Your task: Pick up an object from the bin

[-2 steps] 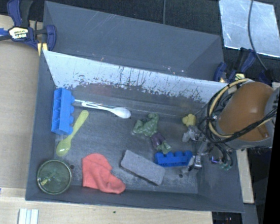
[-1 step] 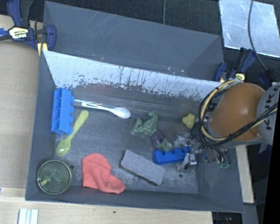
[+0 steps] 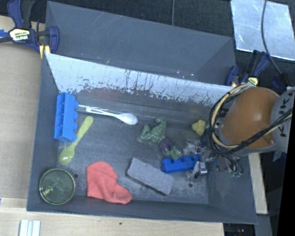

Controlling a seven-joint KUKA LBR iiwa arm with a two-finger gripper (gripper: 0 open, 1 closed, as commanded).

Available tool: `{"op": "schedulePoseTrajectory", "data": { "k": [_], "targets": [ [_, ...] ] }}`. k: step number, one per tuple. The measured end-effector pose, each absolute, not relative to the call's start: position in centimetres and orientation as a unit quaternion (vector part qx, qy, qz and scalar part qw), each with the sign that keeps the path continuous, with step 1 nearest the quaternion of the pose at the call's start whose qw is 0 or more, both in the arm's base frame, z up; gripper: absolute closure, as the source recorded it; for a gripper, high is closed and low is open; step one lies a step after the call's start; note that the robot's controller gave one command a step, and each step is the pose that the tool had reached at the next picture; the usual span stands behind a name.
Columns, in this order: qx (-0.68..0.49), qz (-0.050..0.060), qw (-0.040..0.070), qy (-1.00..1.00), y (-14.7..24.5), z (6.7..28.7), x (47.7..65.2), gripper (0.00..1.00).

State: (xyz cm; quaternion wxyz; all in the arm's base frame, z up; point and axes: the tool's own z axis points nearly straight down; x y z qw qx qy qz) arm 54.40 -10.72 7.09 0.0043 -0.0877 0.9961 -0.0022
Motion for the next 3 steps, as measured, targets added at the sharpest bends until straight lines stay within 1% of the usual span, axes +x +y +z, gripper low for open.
{"op": "schedulePoseTrajectory", "data": {
  "k": [1, 2, 3],
  "targets": [
    [-0.085, -0.002, 0.003, 0.996, -11.0, 12.9, 55.2, 1.0],
    [-0.102, -0.002, 0.004, 0.995, -11.2, 15.8, 53.8, 1.0],
    [-0.095, -0.002, 0.005, 0.995, -11.3, 21.6, 53.5, 1.0]
  ]
}}
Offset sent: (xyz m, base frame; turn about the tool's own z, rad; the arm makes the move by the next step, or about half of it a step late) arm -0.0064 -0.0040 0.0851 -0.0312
